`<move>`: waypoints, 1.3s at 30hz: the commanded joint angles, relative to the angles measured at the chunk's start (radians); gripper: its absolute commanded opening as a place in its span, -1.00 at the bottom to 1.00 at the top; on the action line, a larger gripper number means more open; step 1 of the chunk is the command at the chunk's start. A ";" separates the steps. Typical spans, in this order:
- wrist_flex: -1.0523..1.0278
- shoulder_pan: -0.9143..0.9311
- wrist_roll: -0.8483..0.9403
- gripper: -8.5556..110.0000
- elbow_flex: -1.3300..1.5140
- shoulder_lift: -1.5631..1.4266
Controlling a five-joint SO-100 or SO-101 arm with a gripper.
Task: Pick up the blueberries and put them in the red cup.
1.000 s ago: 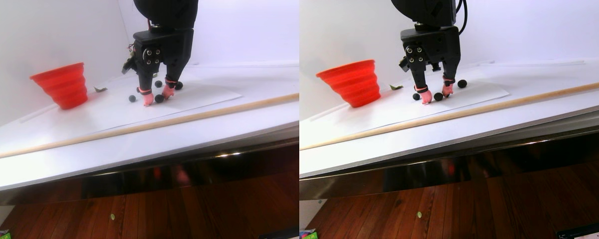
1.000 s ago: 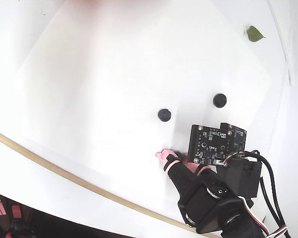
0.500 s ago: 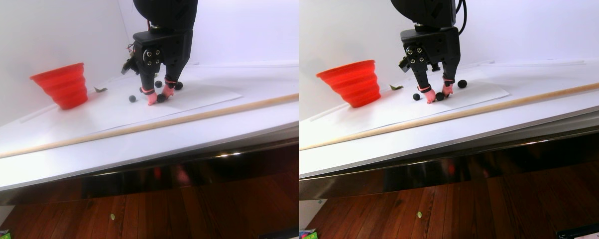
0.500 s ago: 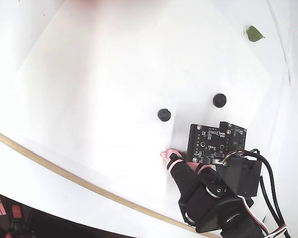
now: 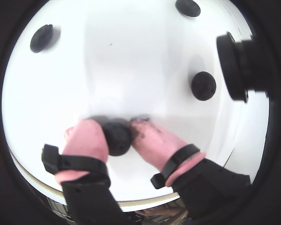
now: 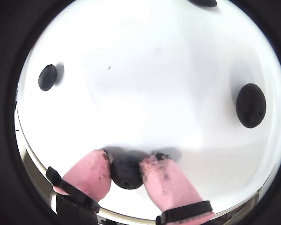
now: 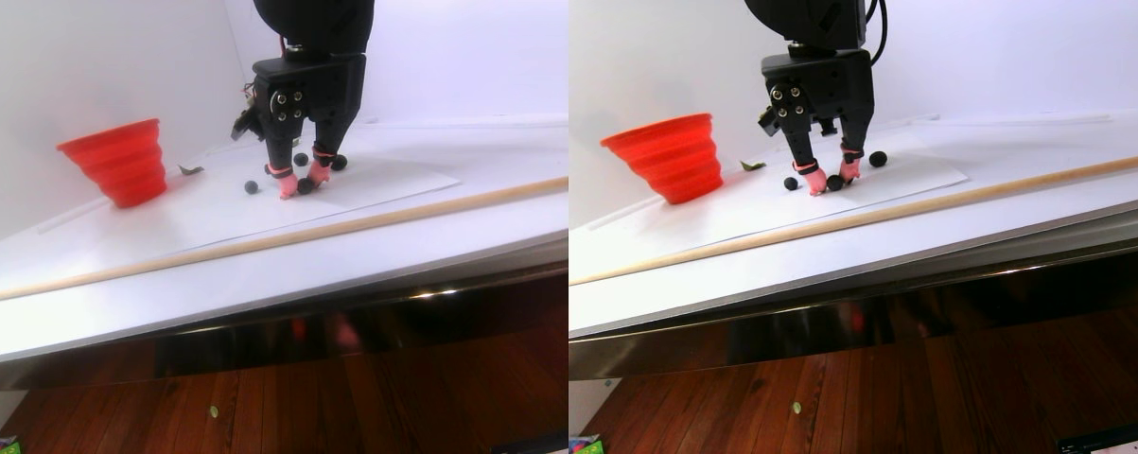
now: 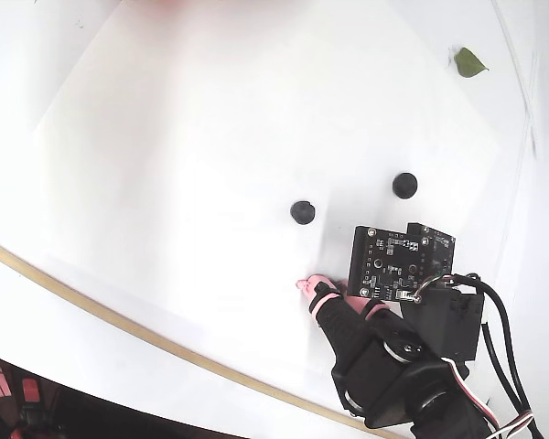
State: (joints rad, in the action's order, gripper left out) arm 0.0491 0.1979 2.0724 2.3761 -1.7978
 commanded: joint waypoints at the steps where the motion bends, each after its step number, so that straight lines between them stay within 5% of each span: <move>1: -0.012 -0.028 -0.005 -0.67 -0.046 -0.101; 39: -0.149 -0.250 -0.086 -0.67 -0.126 -0.403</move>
State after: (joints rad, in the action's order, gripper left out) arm -0.0982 0.0092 1.9988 2.3286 -2.0816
